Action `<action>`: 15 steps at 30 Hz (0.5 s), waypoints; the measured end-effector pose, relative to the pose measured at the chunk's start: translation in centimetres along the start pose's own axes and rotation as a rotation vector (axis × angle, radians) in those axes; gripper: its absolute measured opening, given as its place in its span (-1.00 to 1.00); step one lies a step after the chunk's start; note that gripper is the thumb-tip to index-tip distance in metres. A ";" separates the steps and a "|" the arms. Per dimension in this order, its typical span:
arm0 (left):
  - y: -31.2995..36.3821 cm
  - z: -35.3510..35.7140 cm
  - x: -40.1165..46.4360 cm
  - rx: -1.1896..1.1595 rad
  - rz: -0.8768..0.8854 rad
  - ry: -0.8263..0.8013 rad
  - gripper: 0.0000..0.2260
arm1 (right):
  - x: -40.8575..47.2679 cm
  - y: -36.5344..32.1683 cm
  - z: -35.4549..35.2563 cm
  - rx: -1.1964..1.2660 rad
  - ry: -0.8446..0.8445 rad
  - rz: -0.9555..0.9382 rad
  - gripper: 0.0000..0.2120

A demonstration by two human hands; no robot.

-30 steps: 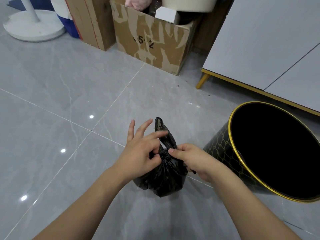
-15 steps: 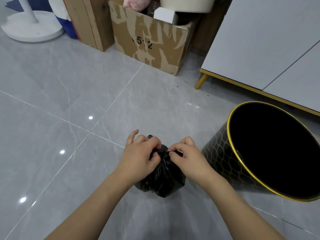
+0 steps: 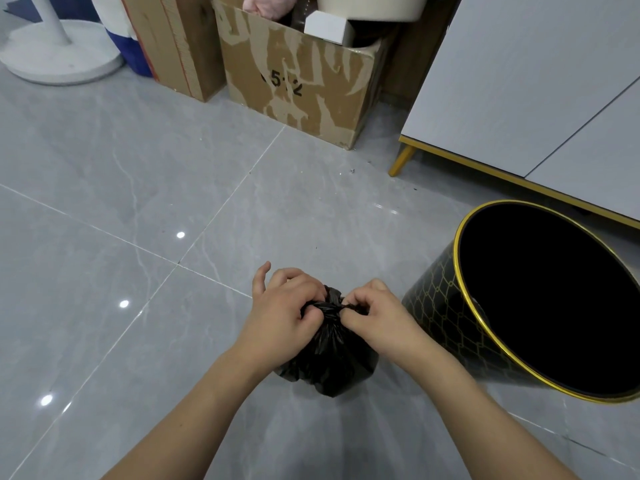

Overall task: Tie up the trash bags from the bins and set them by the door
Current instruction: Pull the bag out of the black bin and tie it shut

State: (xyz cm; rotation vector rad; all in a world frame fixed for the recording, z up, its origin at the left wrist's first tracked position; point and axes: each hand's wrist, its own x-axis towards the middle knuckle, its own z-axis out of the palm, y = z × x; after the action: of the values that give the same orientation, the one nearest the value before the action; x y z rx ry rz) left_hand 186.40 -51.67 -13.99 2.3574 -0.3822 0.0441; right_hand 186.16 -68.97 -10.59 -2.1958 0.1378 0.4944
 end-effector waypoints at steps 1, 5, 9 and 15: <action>0.0 0.0 0.0 -0.035 -0.026 0.002 -0.84 | 0.0 0.1 0.1 -0.001 0.010 -0.016 -0.93; 0.5 -0.2 0.1 -0.185 -0.133 0.023 -0.86 | 0.1 0.0 0.1 0.010 0.028 -0.025 -0.92; 1.0 -0.4 -0.1 -0.167 -0.201 0.033 -0.82 | 0.2 0.1 0.3 0.042 0.028 -0.041 -0.89; 0.6 -0.1 0.6 -0.004 -0.245 -0.177 -0.75 | -0.2 0.5 -0.1 0.223 -0.085 0.063 -0.86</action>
State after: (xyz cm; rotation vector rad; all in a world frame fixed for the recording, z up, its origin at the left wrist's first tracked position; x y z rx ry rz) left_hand 186.78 -52.21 -13.44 2.3943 -0.1750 -0.2814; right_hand 185.84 -69.33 -10.79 -1.9545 0.2069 0.5778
